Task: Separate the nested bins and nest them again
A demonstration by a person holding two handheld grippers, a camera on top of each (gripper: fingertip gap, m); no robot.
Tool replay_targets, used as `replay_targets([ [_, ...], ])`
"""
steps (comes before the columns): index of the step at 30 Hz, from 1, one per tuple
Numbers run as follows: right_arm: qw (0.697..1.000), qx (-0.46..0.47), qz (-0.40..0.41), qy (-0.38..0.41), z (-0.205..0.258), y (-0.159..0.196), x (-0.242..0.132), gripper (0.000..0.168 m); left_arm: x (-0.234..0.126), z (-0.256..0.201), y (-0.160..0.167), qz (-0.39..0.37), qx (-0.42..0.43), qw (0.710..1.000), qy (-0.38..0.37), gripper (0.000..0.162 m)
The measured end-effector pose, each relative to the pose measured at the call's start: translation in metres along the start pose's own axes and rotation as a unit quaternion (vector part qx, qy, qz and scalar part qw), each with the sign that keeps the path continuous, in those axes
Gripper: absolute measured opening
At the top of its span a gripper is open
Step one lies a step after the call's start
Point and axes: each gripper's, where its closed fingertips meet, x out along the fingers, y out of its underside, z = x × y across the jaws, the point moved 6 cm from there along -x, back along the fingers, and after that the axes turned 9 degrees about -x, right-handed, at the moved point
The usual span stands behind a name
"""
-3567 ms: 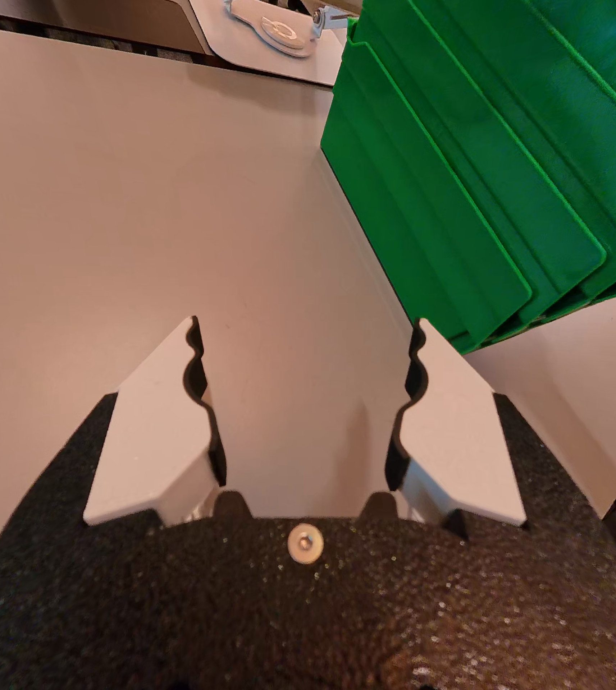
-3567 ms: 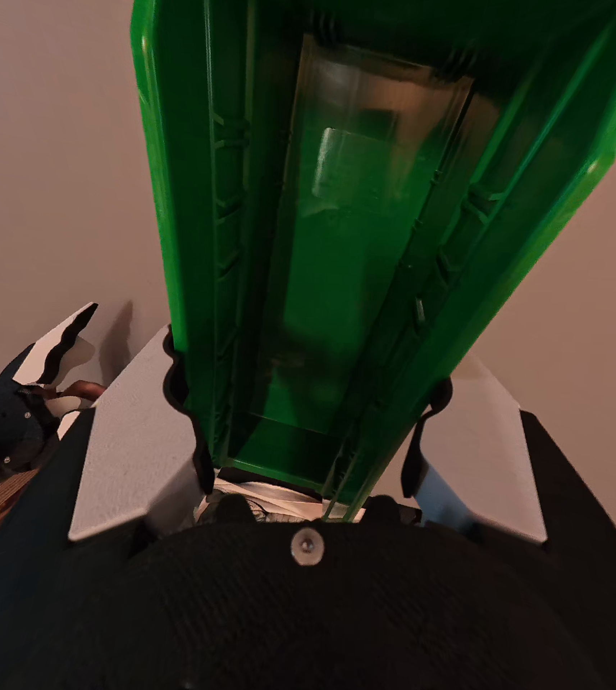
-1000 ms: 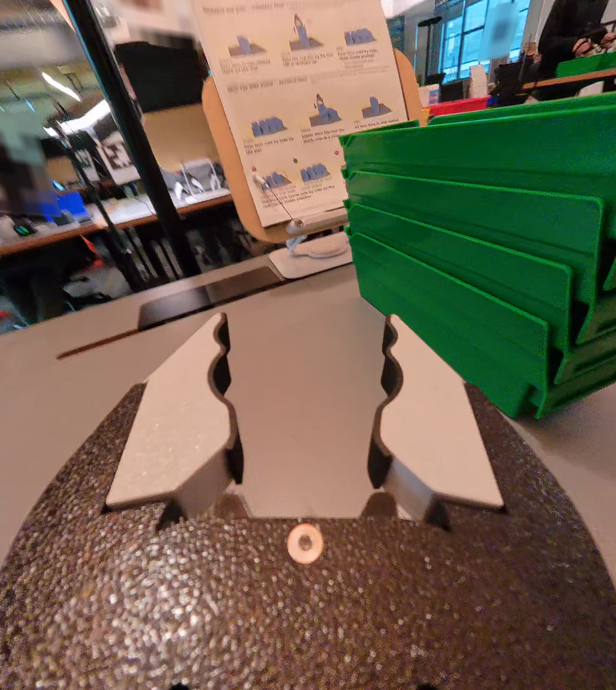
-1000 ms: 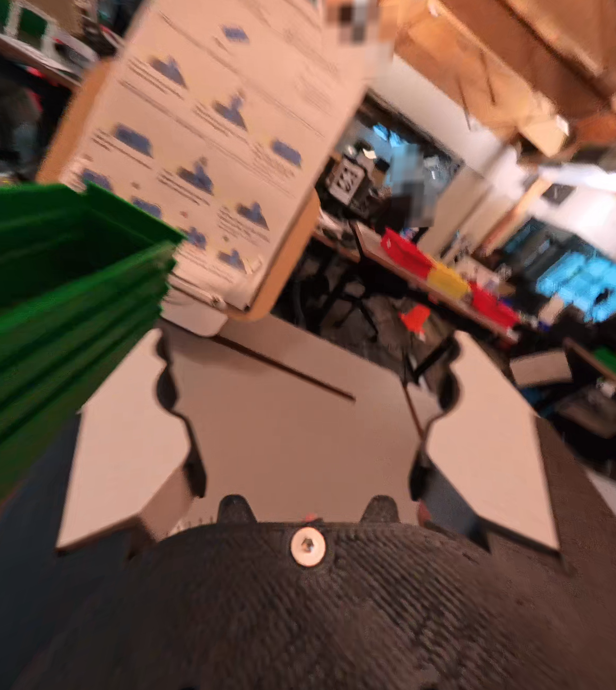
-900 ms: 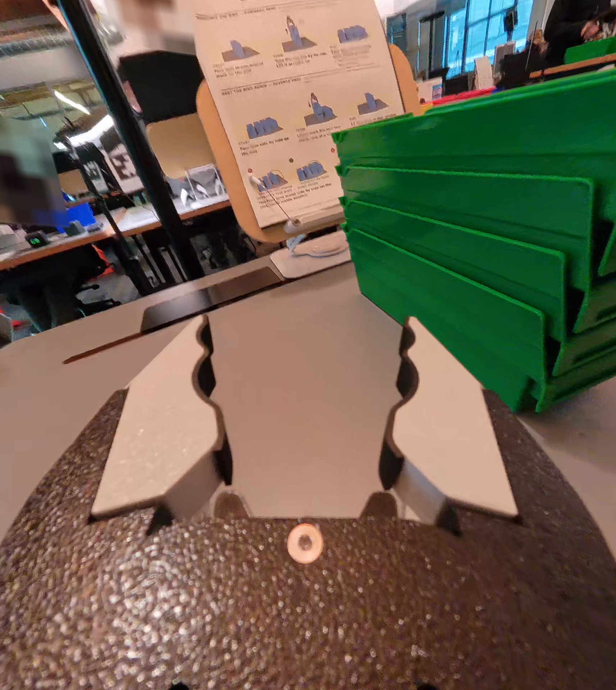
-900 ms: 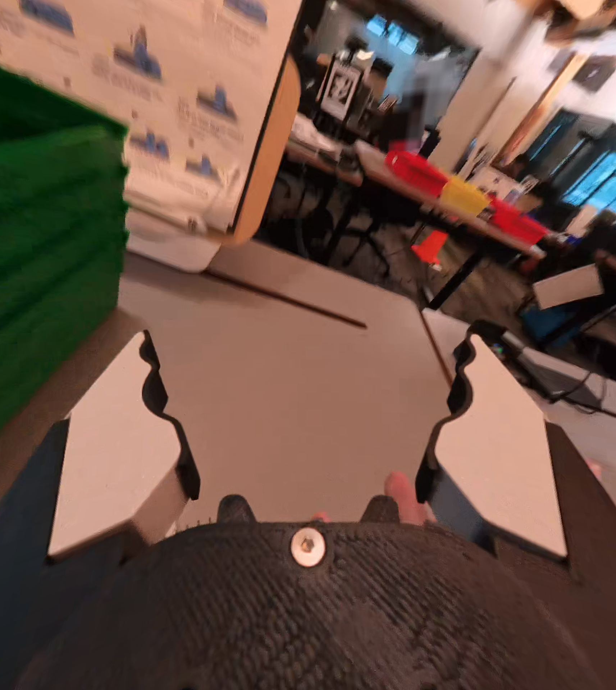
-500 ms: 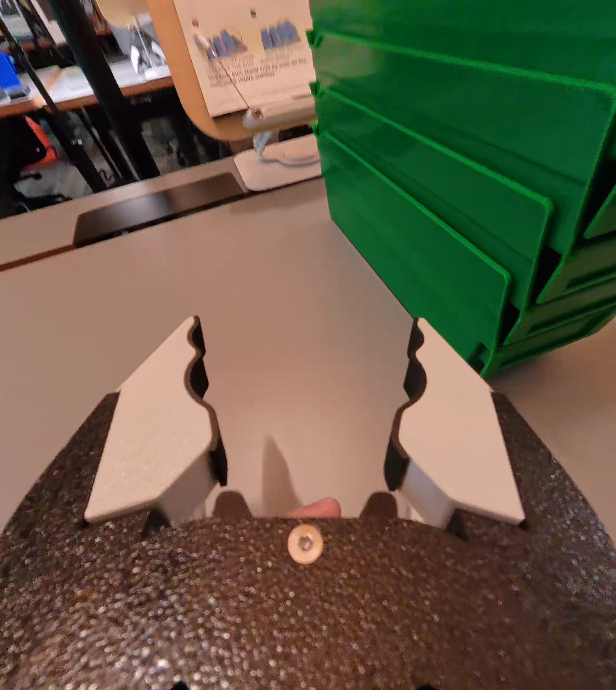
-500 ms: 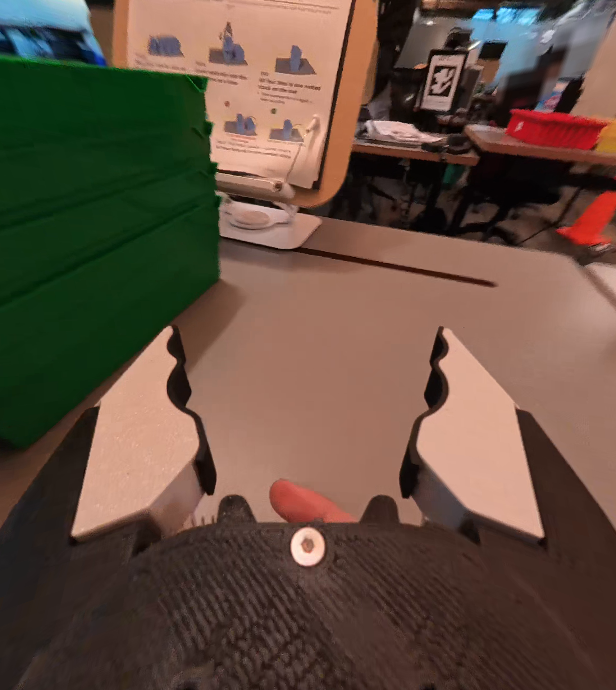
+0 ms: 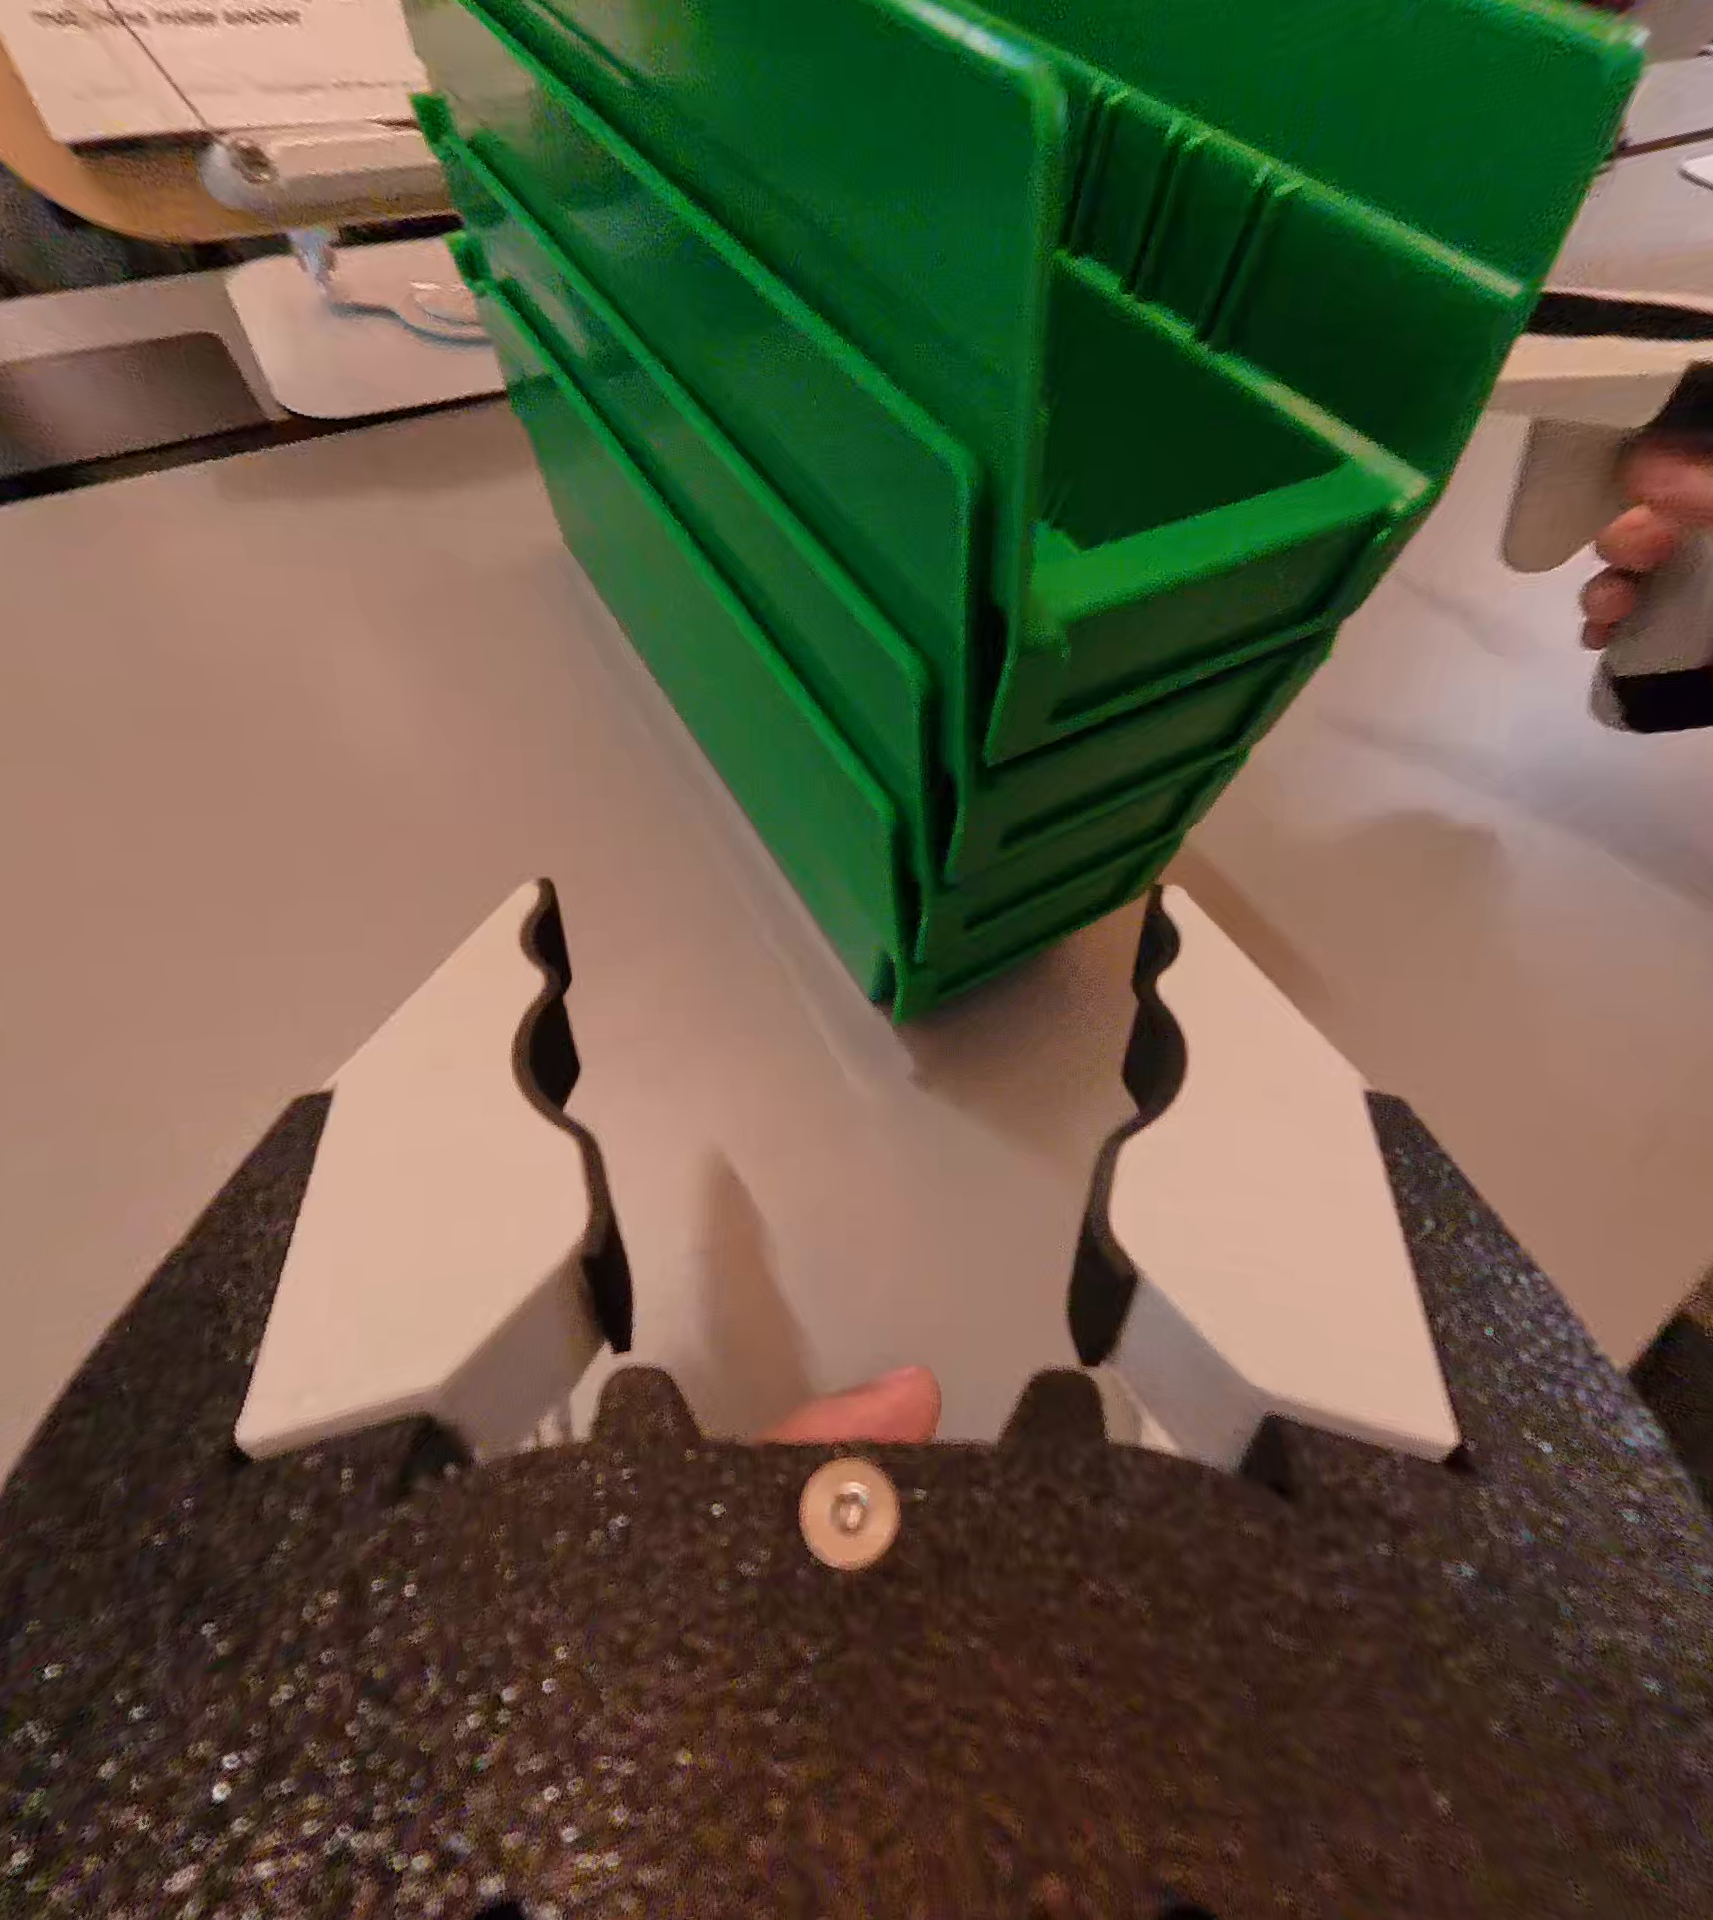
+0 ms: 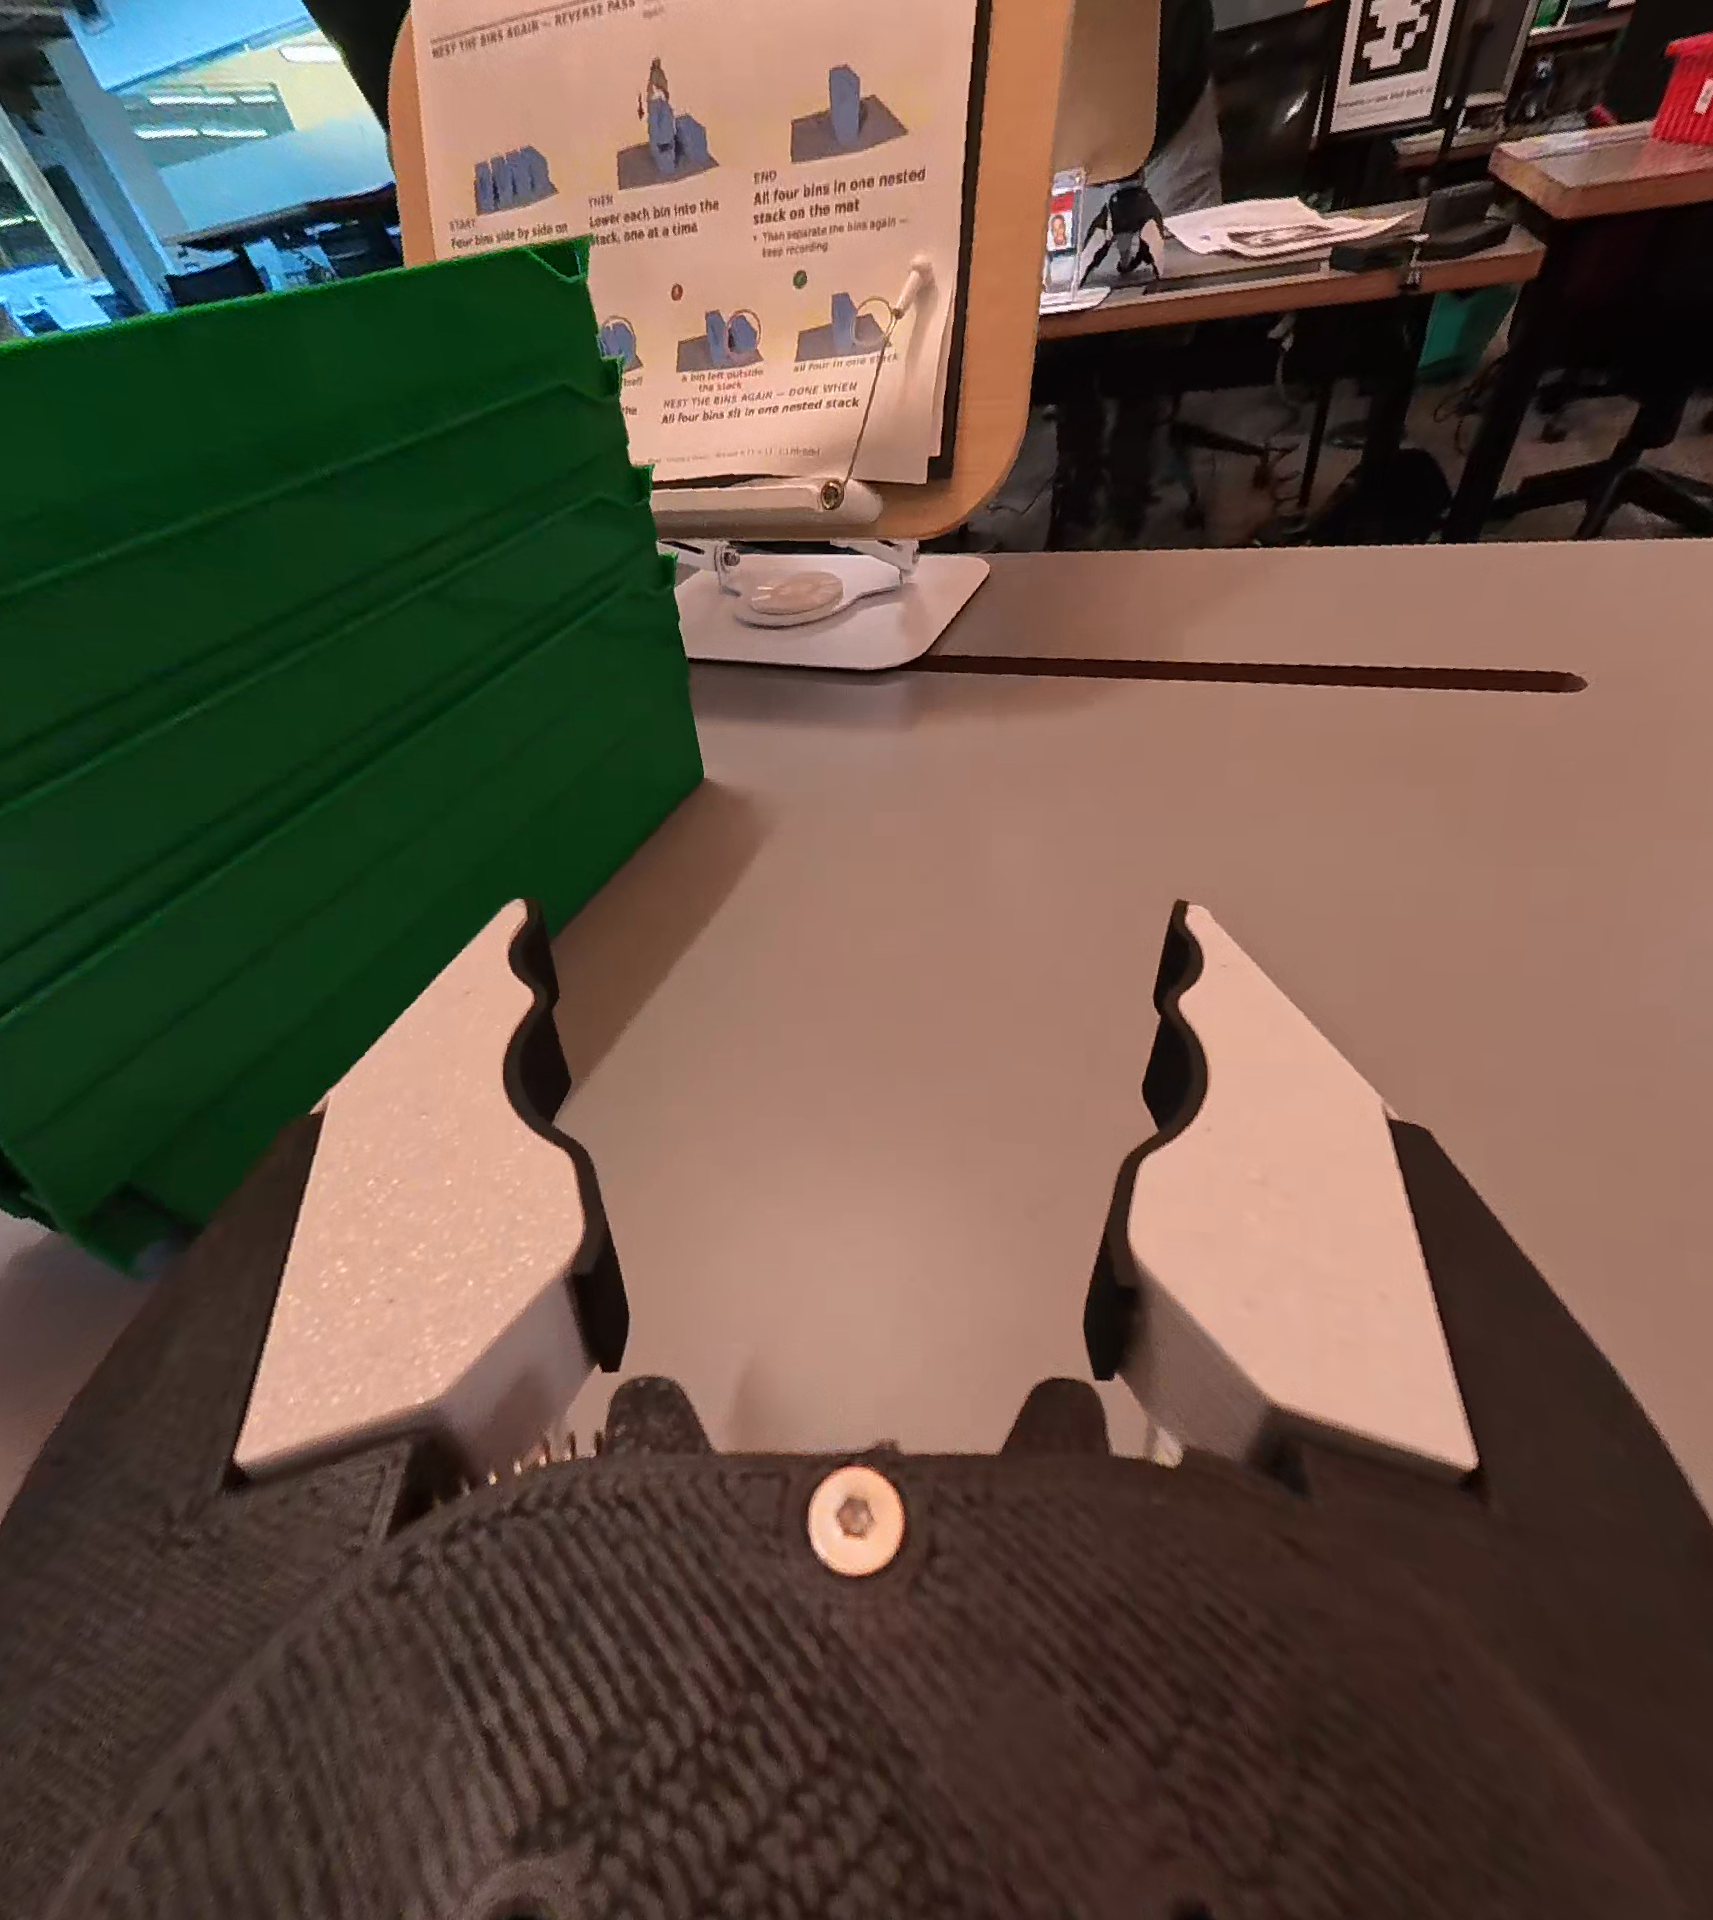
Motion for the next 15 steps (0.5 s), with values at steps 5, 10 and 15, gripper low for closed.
replay_targets([
  [5,1.000,0.004,0.019,-0.025,0.004,0.005,0.005,0.114,-0.001,-0.010,-0.017,0.055,0.028,0.998,-0.020,0.102],
  [10,0.998,-0.040,0.027,0.030,0.002,0.005,0.005,0.126,-0.006,-0.021,-0.051,0.057,0.049,0.997,-0.036,0.107],
  [15,0.972,-0.170,0.048,0.152,-0.008,0.000,0.001,0.148,-0.012,-0.039,-0.097,0.044,0.042,0.998,0.009,0.116],
])
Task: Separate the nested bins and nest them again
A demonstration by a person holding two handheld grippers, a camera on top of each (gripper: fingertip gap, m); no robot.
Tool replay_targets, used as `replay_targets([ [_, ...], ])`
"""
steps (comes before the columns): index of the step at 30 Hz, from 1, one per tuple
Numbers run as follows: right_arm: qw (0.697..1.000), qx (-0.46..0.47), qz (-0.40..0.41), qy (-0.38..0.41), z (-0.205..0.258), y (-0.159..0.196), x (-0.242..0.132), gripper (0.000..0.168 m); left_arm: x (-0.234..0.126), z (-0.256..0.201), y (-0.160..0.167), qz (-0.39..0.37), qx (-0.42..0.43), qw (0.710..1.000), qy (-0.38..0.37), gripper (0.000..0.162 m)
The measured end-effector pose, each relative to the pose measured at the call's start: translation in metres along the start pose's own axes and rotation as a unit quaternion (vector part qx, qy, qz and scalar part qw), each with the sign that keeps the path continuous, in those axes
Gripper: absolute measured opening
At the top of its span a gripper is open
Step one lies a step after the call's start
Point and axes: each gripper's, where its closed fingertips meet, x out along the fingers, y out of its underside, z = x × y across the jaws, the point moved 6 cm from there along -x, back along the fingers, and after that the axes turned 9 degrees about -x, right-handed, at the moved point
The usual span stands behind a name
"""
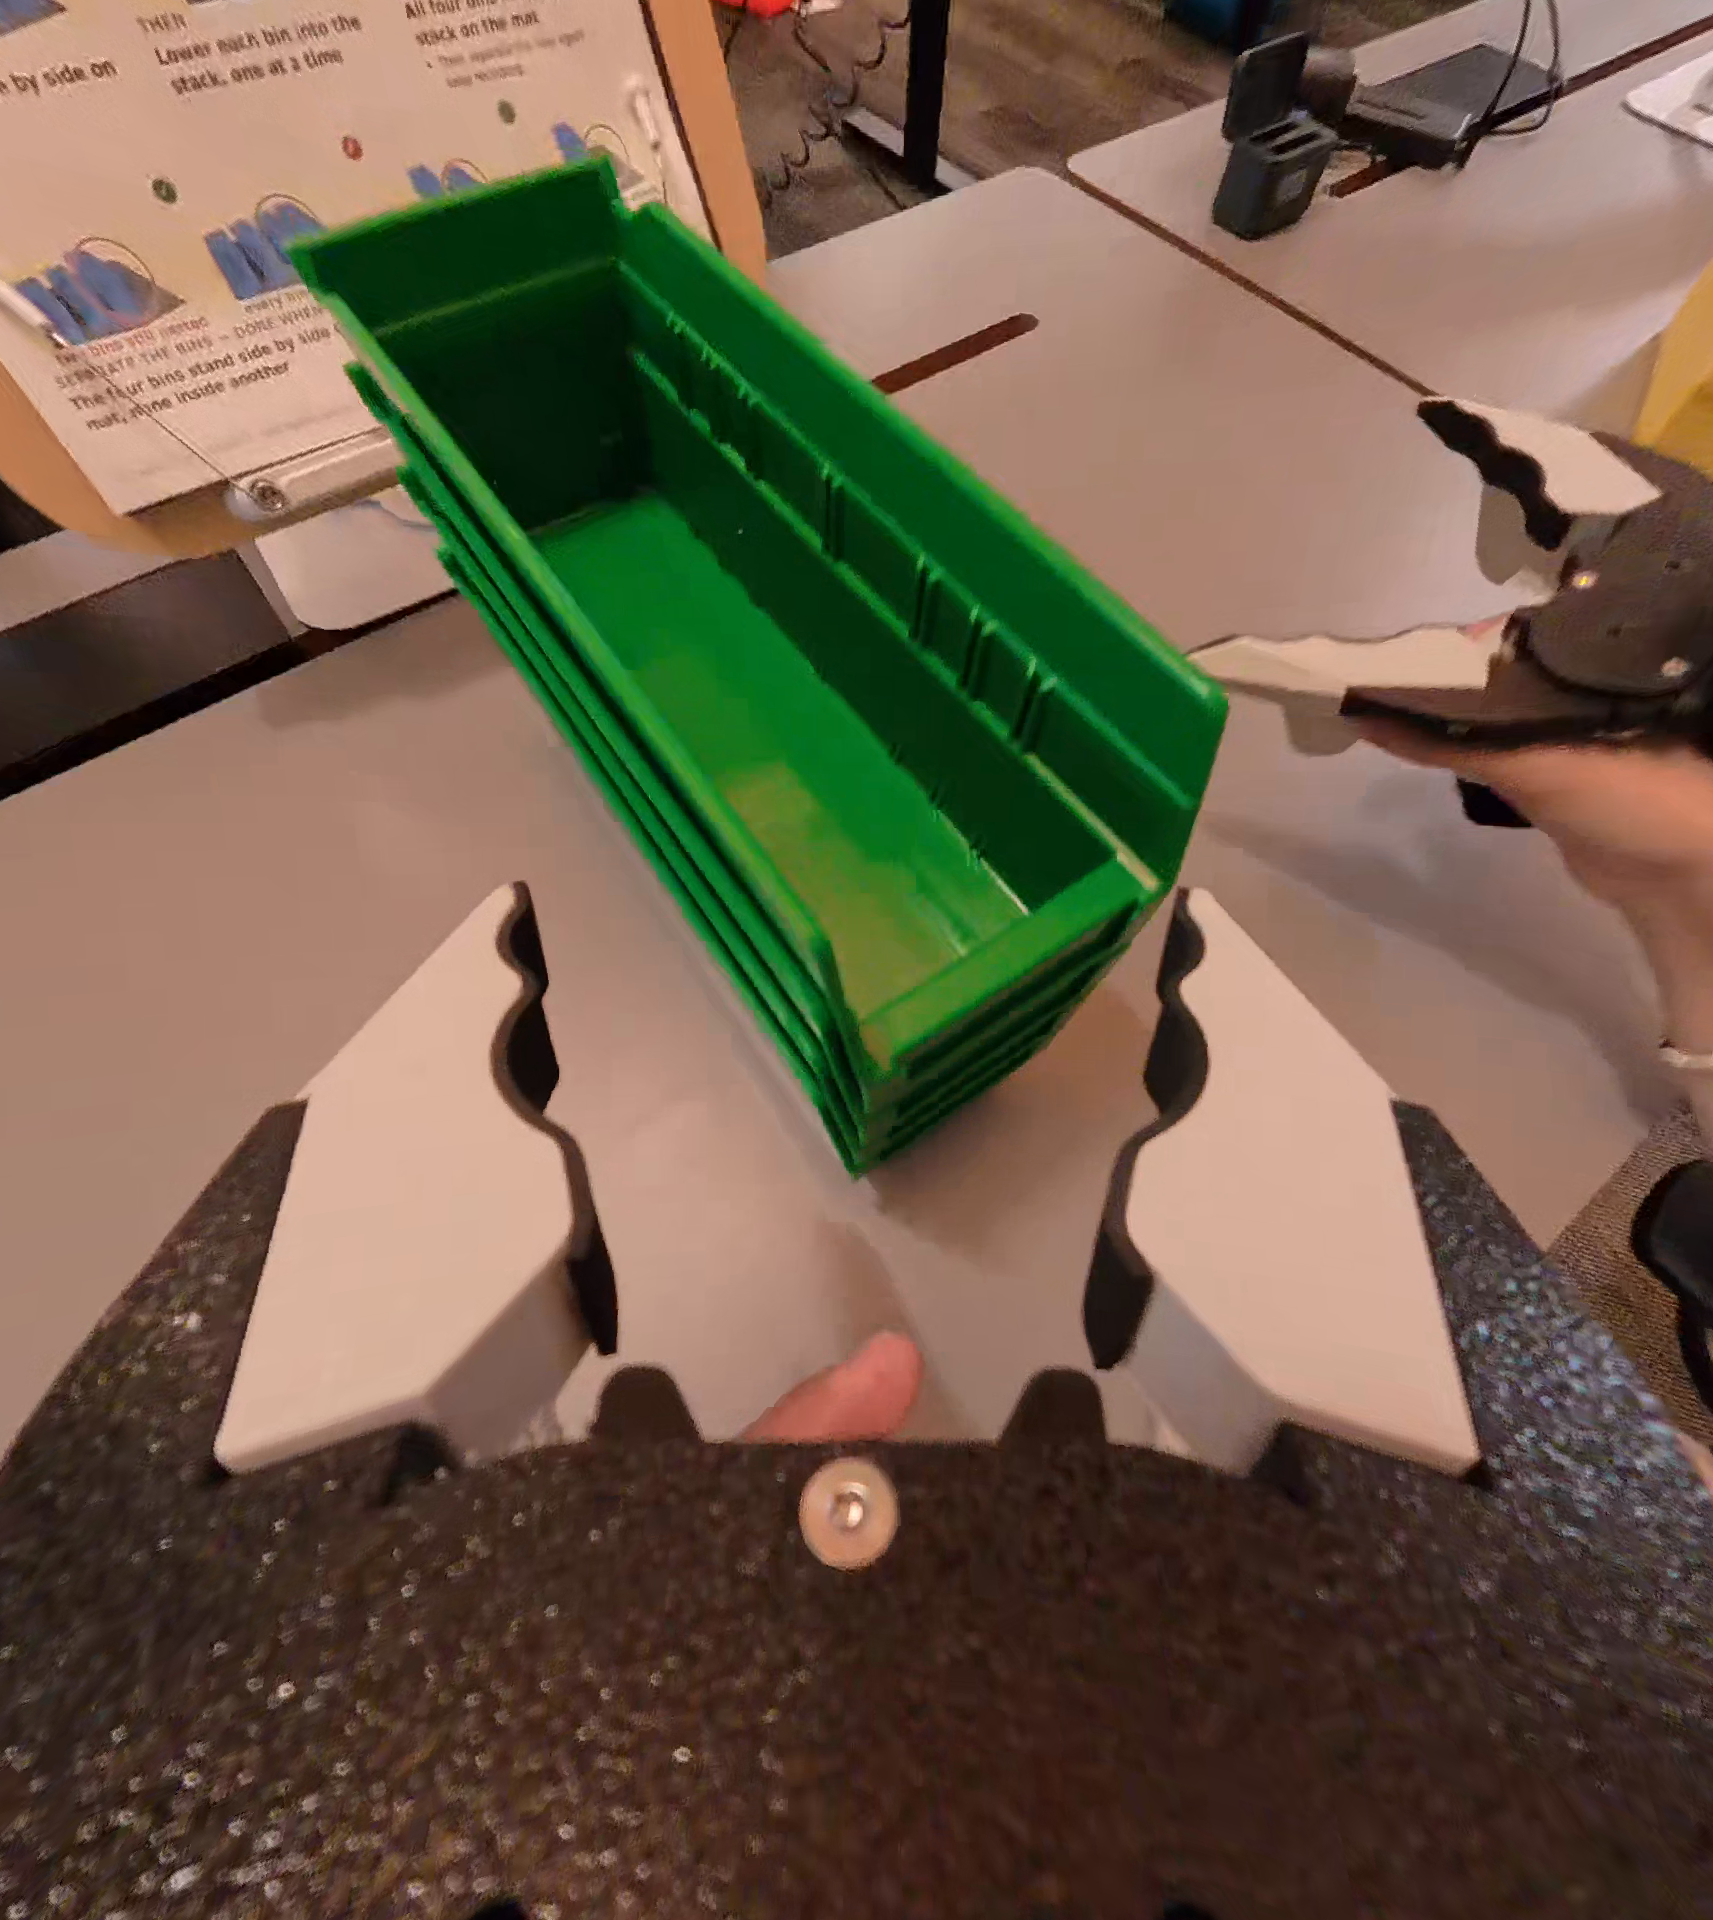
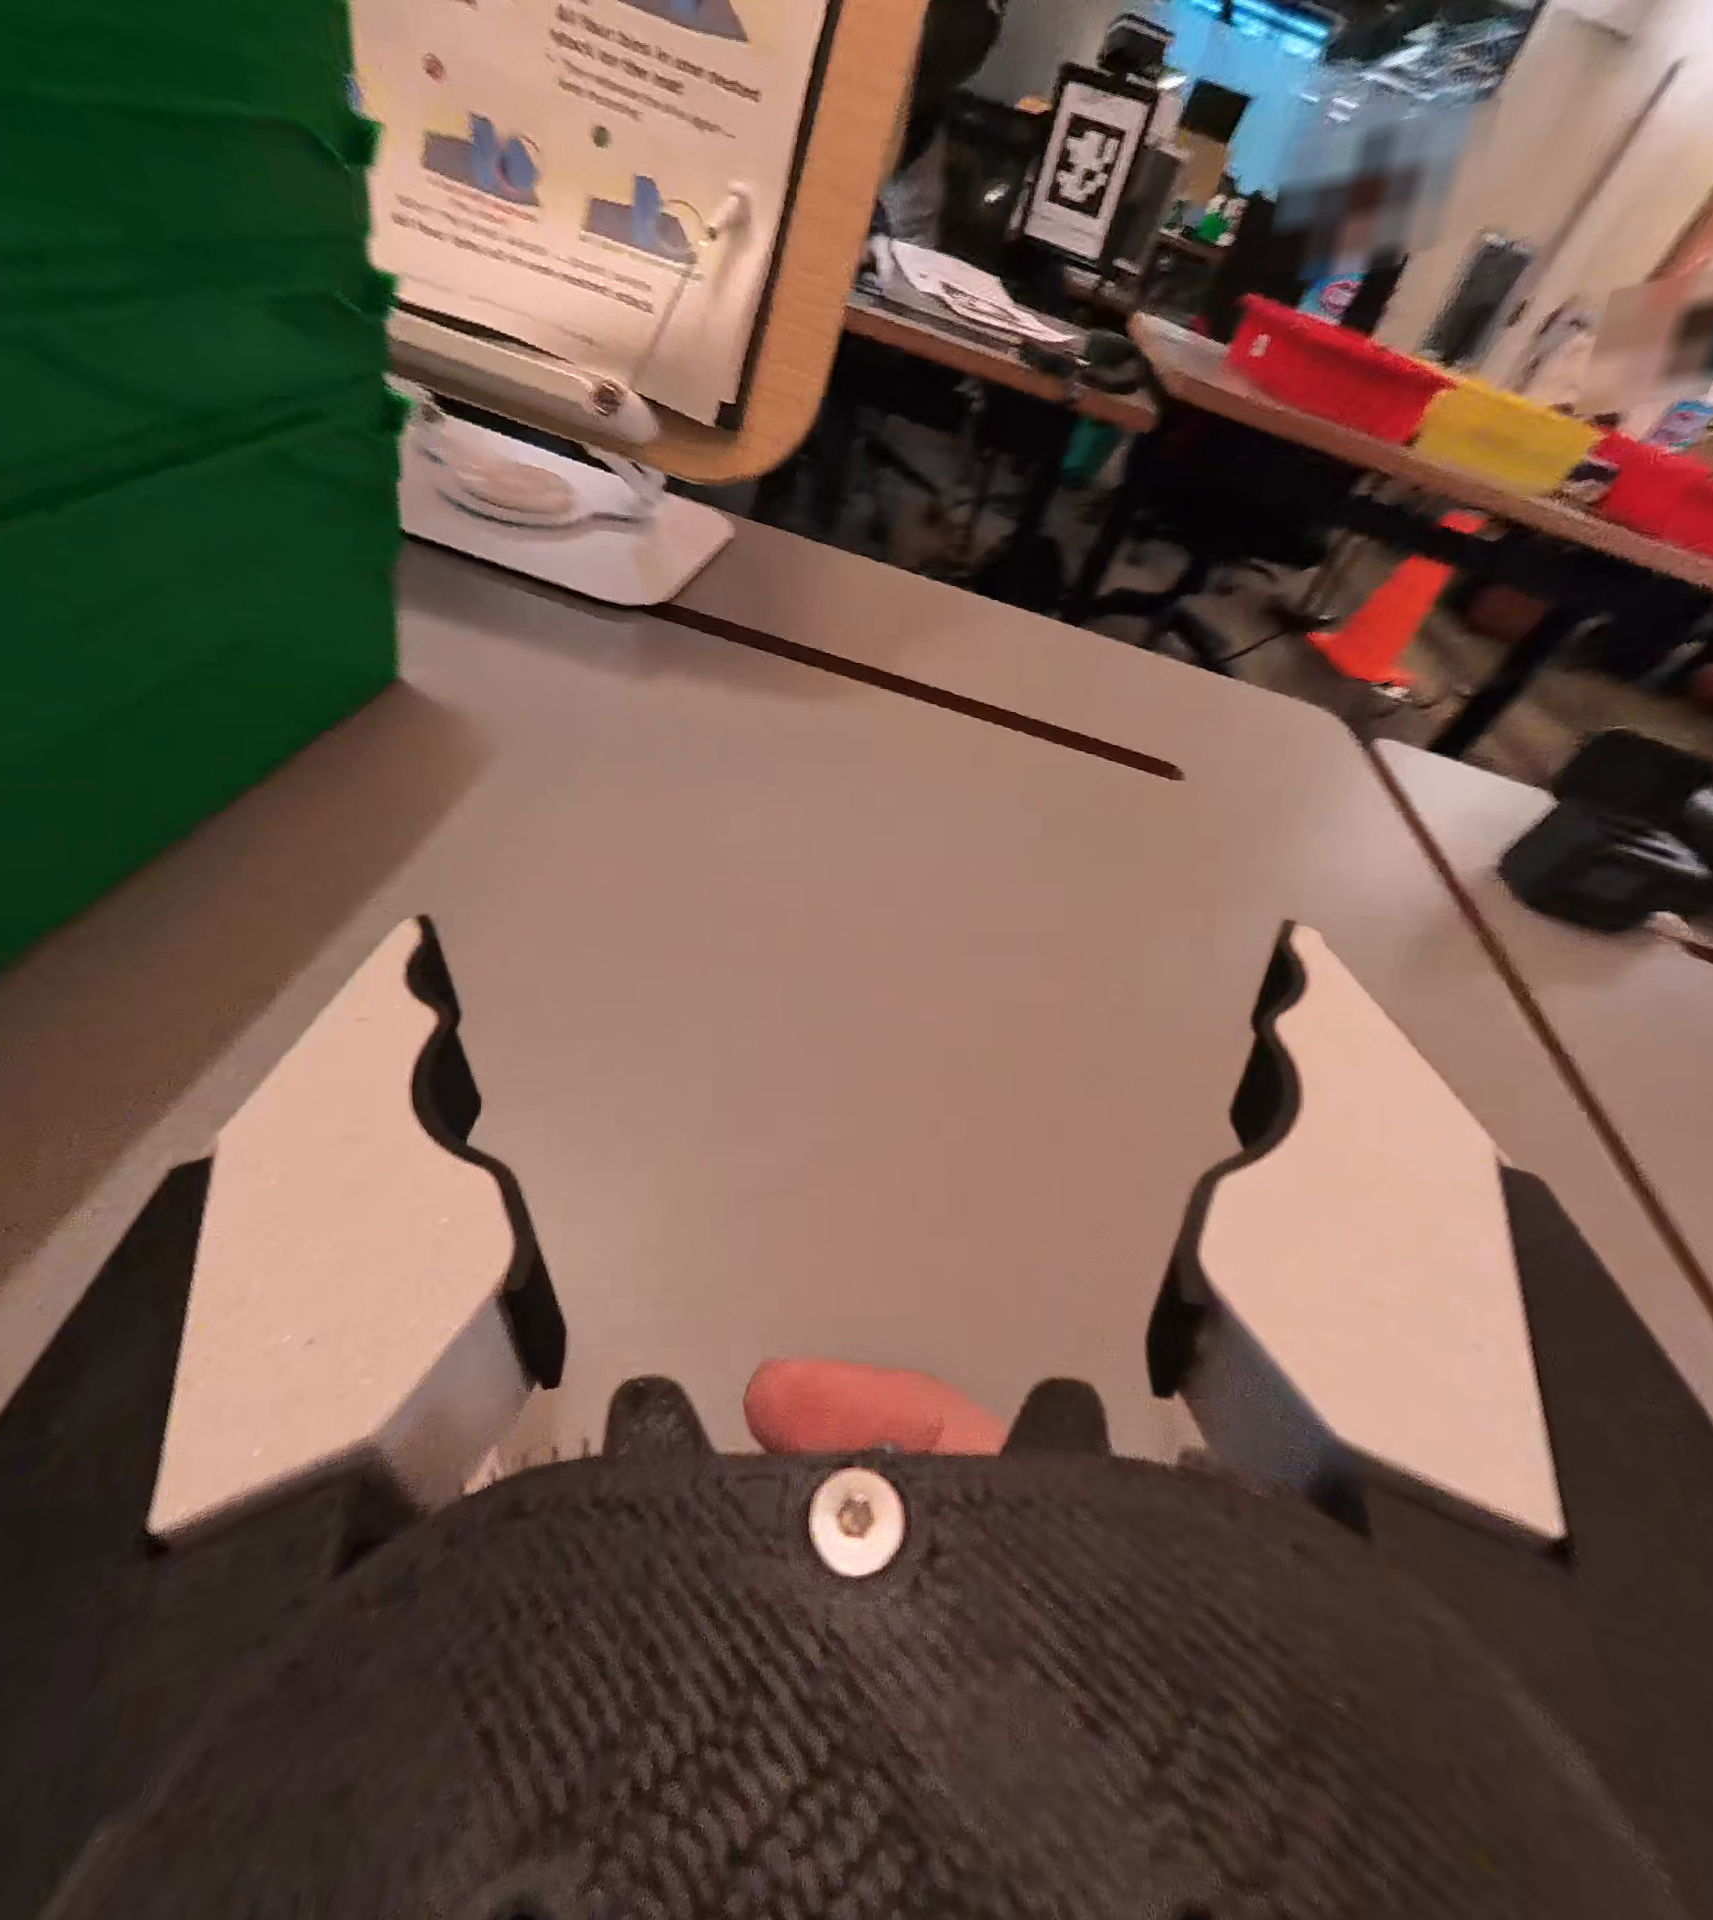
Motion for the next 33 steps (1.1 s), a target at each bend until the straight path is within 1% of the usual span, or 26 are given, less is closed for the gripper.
replay_targets([
  [1,1.000,-0.006,0.007,0.007,0.001,0.000,0.001,0.153,0.001,-0.001,-0.009,0.008,-0.003,1.000,-0.002,0.116],
  [2,1.000,-0.006,0.011,0.001,0.003,-0.001,0.002,0.153,0.003,-0.001,-0.019,0.016,-0.006,1.000,-0.007,0.116],
  [5,1.000,0.004,0.008,-0.027,0.014,-0.003,0.003,0.144,0.012,-0.003,-0.049,0.040,-0.025,0.999,-0.004,0.116],
  [7,1.000,0.000,0.008,-0.030,0.016,-0.005,0.002,0.144,0.021,-0.003,-0.066,0.074,-0.043,0.996,0.000,0.116],
  [11,0.999,-0.009,0.005,-0.035,0.020,-0.008,0.002,0.143,0.044,0.007,-0.097,0.135,-0.064,0.988,-0.044,0.116],
  [15,0.998,-0.019,0.027,-0.048,0.020,0.000,0.004,0.142,0.072,0.012,-0.123,0.185,-0.071,0.979,-0.050,0.116],
  [17,0.998,-0.019,0.036,-0.044,0.016,0.005,0.006,0.142,0.087,0.019,-0.128,0.228,-0.088,0.966,-0.085,0.115],
  [19,0.998,-0.013,0.041,-0.042,0.012,0.009,0.007,0.142,0.103,0.027,-0.130,0.265,-0.118,0.947,-0.136,0.115],
  [20,0.998,-0.009,0.043,-0.043,0.010,0.010,0.007,0.141,0.110,0.028,-0.130,0.285,-0.128,0.938,-0.148,0.115],
  [24,0.998,0.006,0.050,-0.046,0.009,0.014,0.008,0.139,0.138,0.030,-0.122,0.345,-0.124,0.911,-0.189,0.115],
  [28,0.996,0.014,0.037,-0.078,0.020,0.009,0.009,0.135,0.155,0.030,-0.112,0.386,-0.111,0.890,-0.214,0.122],
  [33,0.996,0.006,0.050,-0.071,0.015,0.015,0.011,0.136,0.161,0.034,-0.104,0.413,-0.109,0.876,-0.224,0.128],
])
